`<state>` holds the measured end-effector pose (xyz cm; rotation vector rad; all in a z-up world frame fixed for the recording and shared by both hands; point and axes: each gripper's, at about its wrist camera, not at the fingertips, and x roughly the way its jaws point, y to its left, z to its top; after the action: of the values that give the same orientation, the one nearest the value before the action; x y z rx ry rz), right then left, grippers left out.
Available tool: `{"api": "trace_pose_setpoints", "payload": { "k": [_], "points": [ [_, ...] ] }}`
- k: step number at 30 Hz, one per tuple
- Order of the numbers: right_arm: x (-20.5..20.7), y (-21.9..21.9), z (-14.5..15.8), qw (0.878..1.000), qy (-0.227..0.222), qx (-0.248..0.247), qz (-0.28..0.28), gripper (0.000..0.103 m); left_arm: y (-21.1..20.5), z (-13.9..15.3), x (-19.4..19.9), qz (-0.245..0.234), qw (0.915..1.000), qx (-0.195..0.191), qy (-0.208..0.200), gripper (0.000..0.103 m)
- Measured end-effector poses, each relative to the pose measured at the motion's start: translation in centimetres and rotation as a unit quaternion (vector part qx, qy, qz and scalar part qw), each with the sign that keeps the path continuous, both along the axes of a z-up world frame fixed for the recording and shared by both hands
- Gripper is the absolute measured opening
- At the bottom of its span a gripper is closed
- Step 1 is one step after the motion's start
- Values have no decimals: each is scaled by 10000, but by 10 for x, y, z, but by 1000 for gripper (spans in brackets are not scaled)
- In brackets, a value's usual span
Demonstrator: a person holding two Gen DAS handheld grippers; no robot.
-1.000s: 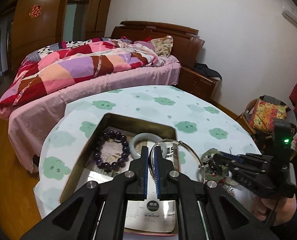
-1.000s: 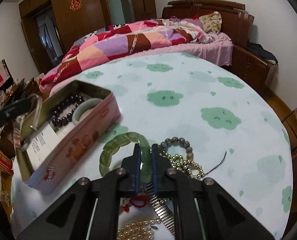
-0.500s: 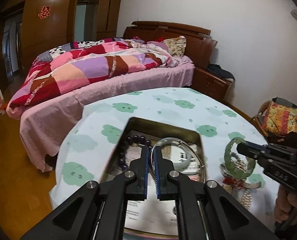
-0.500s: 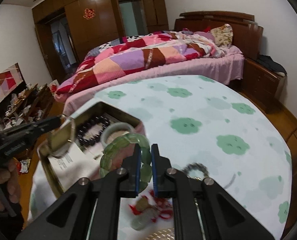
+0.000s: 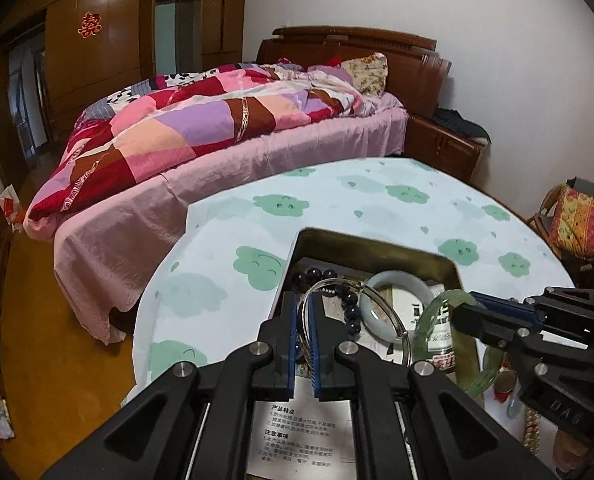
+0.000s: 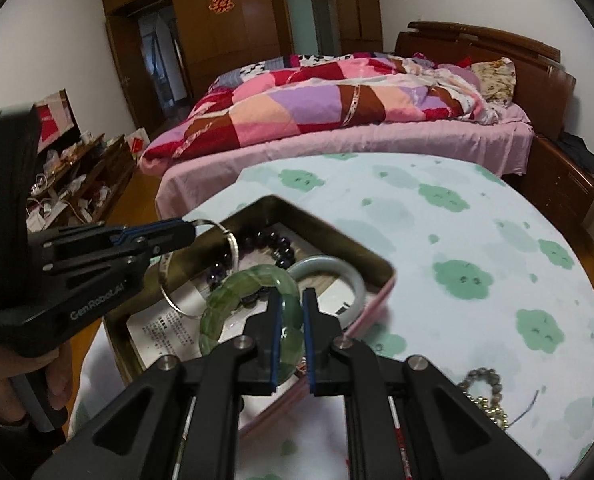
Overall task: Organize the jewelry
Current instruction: 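Lower the silver bangle into the tin and open the left tool, then lower the green jade bangle into the tin and open the right tool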
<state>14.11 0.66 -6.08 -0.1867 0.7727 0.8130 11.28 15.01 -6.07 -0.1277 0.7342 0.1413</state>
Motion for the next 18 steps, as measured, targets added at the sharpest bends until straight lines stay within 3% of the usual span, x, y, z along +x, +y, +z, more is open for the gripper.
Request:
{"api": "trace_pose_setpoints", "payload": {
  "k": [18],
  "points": [
    [-7, 19, -25, 9977, -122, -659, -94, 13, -3, -23, 12, -126, 9989, 273, 352, 7]
  ]
}}
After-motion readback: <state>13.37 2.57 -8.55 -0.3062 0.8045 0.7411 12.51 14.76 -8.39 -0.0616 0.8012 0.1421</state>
